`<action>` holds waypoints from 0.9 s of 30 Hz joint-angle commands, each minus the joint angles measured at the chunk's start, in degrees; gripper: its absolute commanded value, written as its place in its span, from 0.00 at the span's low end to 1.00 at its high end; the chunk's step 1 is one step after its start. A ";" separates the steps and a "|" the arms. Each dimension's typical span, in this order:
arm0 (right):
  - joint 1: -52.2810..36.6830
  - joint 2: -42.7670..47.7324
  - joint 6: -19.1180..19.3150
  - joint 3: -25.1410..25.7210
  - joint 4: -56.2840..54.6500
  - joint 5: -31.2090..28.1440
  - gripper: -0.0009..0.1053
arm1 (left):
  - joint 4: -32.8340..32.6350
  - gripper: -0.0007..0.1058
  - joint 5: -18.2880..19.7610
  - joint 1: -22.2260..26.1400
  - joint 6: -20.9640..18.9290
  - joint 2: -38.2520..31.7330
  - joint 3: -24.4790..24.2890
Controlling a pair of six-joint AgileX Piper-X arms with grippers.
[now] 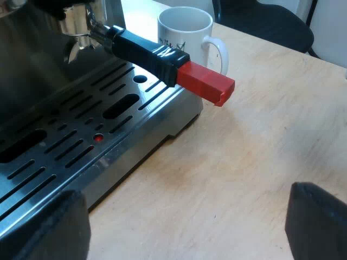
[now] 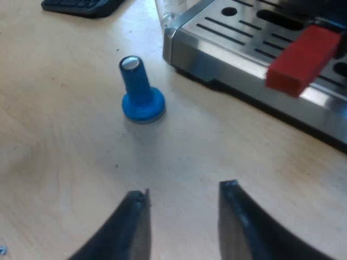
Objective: Grind coffee beans and then tamp
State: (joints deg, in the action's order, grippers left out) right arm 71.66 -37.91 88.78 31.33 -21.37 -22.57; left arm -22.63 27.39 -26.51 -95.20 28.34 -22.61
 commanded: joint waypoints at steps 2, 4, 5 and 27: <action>0.71 -3.20 -1.97 0.22 4.41 -0.88 0.18 | 0.70 0.73 0.75 -0.16 0.31 -0.09 -0.09; 0.71 -5.55 -3.37 0.22 6.40 -1.18 0.09 | 0.70 0.73 0.75 -0.16 0.31 -0.09 -0.09; 0.71 -5.93 -3.54 0.22 6.88 -1.52 0.08 | 0.70 0.73 0.75 -0.16 0.31 -0.09 -0.09; 0.58 -16.59 -7.84 0.22 19.09 -13.71 0.01 | 0.70 0.73 0.75 -0.16 0.31 -0.09 -0.09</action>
State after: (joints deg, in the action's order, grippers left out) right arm 72.25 -54.24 80.97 31.33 -3.14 -35.48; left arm -22.63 27.39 -26.51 -95.20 28.34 -22.61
